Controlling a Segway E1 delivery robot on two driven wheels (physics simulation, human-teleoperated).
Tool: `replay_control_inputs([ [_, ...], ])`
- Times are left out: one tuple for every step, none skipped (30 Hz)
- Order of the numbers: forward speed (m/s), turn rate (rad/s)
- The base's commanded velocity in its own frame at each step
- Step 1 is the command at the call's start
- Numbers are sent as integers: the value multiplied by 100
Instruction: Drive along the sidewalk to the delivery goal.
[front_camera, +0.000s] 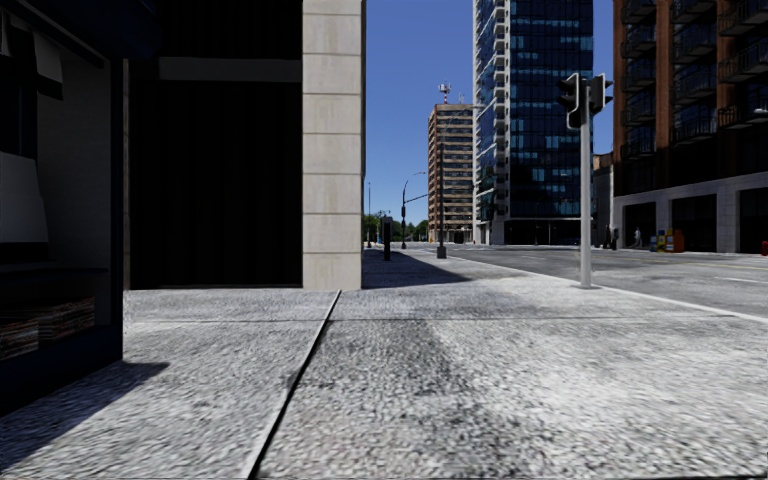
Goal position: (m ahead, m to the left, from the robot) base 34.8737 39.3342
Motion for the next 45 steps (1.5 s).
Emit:
replay_control_inputs([
  [133,-1],
  [133,-1],
  [133,-16],
  [134,-30],
  [134,-42],
  [134,-51],
  [134,-51],
  [134,-63],
  [134,-76],
  [135,-82],
  [135,-82],
  [135,-80],
  [135,-80],
  [135,-10],
  [135,0],
  [135,0],
  [135,0],
  [135,0],
  [135,0],
  [135,0],
  [135,0],
  [139,0],
  [146,0],
  [151,0],
  [159,0],
  [159,0],
  [170,0],
  [179,0],
  [188,0],
  [200,0],
  [200,0],
  [200,0],
  [200,0],
  [200,0],
  [200,0],
  [200,0],
  [200,0],
  [200,0],
  [200,0],
  [200,0],
  [200,0],
  [200,0],
  [200,0],
  [200,0],
  [200,0],
])
